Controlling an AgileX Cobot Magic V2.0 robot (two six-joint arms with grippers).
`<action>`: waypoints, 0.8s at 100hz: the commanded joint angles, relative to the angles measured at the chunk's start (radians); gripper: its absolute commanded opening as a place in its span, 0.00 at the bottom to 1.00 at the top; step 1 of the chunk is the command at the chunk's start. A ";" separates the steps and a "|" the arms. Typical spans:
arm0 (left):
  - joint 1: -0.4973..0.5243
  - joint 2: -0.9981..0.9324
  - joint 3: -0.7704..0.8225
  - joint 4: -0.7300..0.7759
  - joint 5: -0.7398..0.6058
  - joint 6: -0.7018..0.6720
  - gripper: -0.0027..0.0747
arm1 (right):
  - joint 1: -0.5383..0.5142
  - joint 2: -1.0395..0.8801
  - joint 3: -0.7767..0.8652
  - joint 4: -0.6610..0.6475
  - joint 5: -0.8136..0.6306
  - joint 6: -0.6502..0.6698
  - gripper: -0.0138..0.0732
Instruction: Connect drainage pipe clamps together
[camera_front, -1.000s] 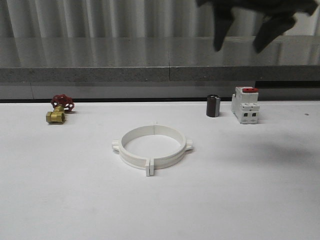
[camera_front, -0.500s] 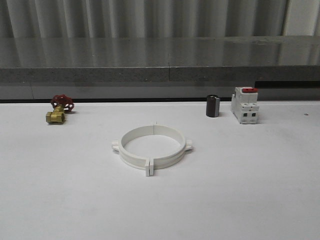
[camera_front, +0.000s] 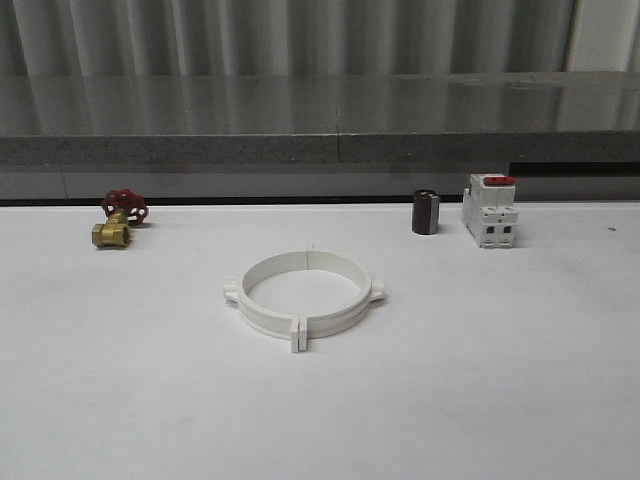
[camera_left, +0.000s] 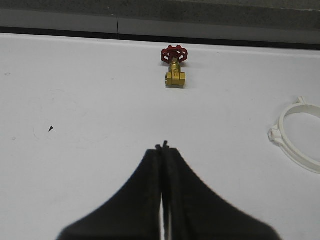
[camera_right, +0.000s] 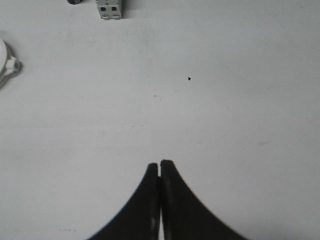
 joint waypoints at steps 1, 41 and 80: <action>0.001 -0.001 -0.026 -0.008 -0.070 0.001 0.01 | -0.005 -0.007 -0.020 -0.031 -0.032 -0.012 0.02; 0.001 -0.001 -0.026 -0.008 -0.070 0.001 0.01 | -0.005 -0.007 -0.020 -0.032 -0.028 -0.012 0.02; 0.001 -0.001 -0.026 -0.008 -0.070 0.001 0.01 | -0.134 -0.248 0.243 0.017 -0.492 -0.012 0.02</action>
